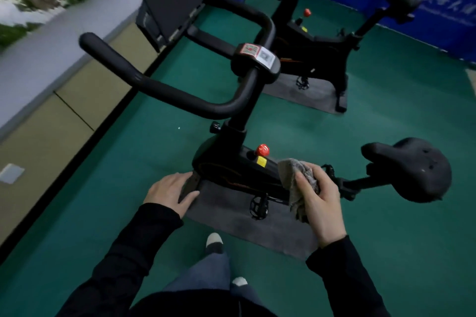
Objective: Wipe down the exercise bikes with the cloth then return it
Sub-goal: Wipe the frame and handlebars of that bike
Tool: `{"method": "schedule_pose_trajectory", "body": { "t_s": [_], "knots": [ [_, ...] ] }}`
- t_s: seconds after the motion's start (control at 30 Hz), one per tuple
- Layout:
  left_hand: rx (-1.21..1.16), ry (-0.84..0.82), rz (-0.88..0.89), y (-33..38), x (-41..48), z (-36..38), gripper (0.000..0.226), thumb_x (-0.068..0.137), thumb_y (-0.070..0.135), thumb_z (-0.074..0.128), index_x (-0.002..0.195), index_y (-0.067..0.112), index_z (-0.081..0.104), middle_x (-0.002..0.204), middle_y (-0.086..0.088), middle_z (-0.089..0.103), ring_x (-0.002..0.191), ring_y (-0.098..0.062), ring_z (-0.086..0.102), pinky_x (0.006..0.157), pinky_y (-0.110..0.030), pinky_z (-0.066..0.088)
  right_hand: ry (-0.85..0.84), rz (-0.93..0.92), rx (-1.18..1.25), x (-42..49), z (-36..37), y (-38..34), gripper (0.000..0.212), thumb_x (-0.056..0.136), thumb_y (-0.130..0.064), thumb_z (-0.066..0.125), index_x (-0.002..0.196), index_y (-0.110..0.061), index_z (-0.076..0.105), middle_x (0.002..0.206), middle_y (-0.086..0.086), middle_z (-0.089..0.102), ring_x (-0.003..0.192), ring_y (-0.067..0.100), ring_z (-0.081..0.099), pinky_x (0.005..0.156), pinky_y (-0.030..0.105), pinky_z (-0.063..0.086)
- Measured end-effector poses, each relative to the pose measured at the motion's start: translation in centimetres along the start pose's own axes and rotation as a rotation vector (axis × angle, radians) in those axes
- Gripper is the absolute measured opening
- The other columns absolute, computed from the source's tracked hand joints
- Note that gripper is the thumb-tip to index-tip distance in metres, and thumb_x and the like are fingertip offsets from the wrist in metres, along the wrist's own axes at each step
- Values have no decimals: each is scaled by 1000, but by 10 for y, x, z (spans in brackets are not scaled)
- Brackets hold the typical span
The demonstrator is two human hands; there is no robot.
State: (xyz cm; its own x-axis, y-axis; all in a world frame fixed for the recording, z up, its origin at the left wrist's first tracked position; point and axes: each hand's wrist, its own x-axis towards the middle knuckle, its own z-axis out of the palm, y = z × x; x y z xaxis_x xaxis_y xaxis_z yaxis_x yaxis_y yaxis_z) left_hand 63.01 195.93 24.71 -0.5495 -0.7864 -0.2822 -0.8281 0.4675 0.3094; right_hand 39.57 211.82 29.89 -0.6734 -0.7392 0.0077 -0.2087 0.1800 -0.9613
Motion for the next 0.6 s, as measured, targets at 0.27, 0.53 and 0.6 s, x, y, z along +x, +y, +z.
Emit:
{"method": "schedule_pose_trajectory", "body": {
  "t_s": [0.27,0.53,0.6],
  "knots": [
    [-69,77,-135,-18,38,-21,59,96,47,41,146,20,27,149,-6,35,139,-17,28,112,-31,22,-40,-137,-14,86,20,-23,19,94,-13,59,95,-31,65,94,-15,69,92,6,62,85,28,49],
    [-123,139,-304,-27,39,-34,57,96,47,40,146,22,26,150,-3,34,138,-17,28,113,-30,21,-39,-235,74,148,28,-48,15,89,-33,57,95,-42,66,95,-14,69,93,7,62,84,30,51],
    [-155,193,-350,-25,38,-36,56,96,45,41,145,22,29,150,-4,34,139,-17,27,113,-29,19,-71,-281,95,159,34,-59,17,90,-31,56,96,-44,65,94,-17,69,91,4,62,81,22,51]
  ]
}}
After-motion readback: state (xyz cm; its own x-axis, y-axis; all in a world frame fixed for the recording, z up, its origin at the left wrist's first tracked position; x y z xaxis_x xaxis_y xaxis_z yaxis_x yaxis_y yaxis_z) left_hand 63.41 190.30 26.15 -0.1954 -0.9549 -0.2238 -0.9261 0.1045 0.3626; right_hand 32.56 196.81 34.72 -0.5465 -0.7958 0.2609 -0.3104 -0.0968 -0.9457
